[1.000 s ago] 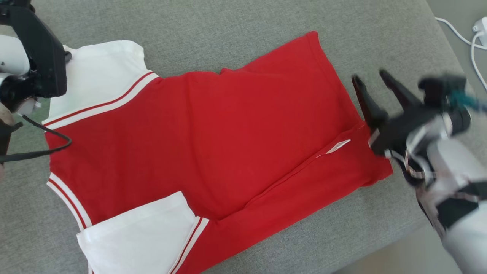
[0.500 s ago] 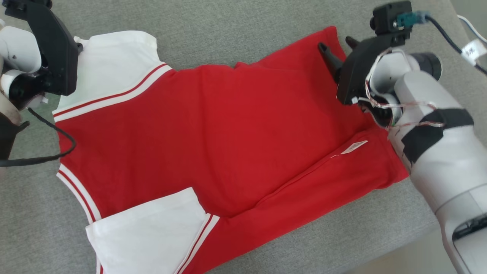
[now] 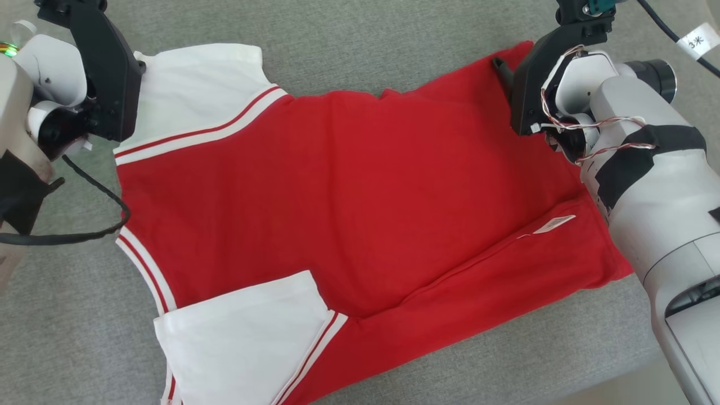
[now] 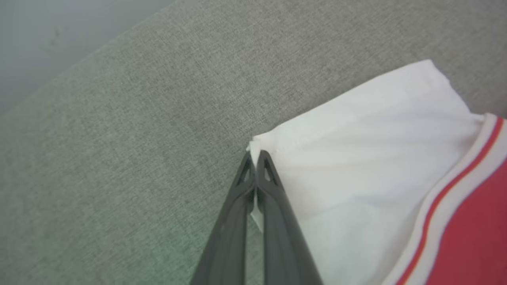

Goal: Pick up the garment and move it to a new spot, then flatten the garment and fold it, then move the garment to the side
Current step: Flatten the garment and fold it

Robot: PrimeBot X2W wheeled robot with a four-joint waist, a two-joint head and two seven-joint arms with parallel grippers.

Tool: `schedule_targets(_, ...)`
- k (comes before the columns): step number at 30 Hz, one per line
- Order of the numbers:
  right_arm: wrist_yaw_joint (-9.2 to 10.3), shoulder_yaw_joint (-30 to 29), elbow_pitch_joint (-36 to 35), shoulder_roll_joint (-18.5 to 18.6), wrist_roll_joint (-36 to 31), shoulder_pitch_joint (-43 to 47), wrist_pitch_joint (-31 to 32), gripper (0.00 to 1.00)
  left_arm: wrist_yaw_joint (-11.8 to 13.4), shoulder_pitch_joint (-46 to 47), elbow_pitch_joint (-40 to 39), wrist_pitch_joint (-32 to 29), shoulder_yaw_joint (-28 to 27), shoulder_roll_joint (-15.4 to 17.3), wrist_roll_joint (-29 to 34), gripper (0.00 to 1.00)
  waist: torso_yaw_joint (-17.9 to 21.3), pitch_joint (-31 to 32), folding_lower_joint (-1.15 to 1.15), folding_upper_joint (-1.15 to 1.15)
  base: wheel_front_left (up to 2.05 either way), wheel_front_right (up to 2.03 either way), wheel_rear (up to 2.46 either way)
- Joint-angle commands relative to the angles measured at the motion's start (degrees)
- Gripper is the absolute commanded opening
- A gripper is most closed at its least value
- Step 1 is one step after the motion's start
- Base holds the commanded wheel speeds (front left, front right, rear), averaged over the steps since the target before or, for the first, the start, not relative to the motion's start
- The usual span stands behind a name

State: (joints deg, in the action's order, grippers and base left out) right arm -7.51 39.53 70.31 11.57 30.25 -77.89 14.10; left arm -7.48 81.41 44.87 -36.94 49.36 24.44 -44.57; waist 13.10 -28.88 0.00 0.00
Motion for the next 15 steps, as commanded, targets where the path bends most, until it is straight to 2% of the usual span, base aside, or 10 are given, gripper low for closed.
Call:
schedule_targets(1, 0.04, 0.1, 0.8, -0.3, -0.7, -0.6, -0.4, 0.98, 0.0, 0.7, 0.2, 0.4, 0.8, 0.0, -0.9, 0.0, -0.5, -0.1, 0.0, 0.0, 0.0, 0.0, 0.0)
schedule_targets(5, 0.04, 0.1, 2.1, 0.2, -1.8, -1.4, -1.1, 0.48, 0.0, 0.7, 0.4, 0.9, 2.1, 0.3, -1.5, 0.0, -1.0, 0.0, 0.0, 0.0, 0.0, 0.0, 0.0)
schedule_targets(6, 0.04, -0.1, 2.3, 0.2, -1.9, -1.4, -1.2, 0.42, 0.0, 0.7, 0.5, 1.0, 2.4, 0.4, -1.7, 0.0, -1.0, 0.0, 0.0, 0.0, 0.0, 0.0, 0.0)
schedule_targets(7, 0.04, -0.1, 2.5, 0.3, -2.2, -1.4, -1.5, 0.11, 0.0, 0.8, 0.5, 1.2, 2.7, 0.5, -1.8, 0.0, -1.1, 0.0, 0.0, 0.0, 0.0, 0.0, 0.0)
schedule_targets(9, 0.04, -0.2, 2.8, 0.5, -2.8, -1.9, -2.2, 0.0, 0.0, 1.0, 0.6, 1.4, 3.5, 0.8, -2.1, 0.0, -1.3, 0.0, 0.0, 0.0, 0.0, 0.0, 0.0)
schedule_targets(15, 0.04, -2.1, 3.3, 0.8, -2.8, -2.3, -4.6, 0.0, 0.0, 2.2, -0.7, 5.5, 6.1, 2.2, -1.8, 0.0, -1.6, 0.5, 0.0, 0.0, 0.0, 0.0, 0.0)
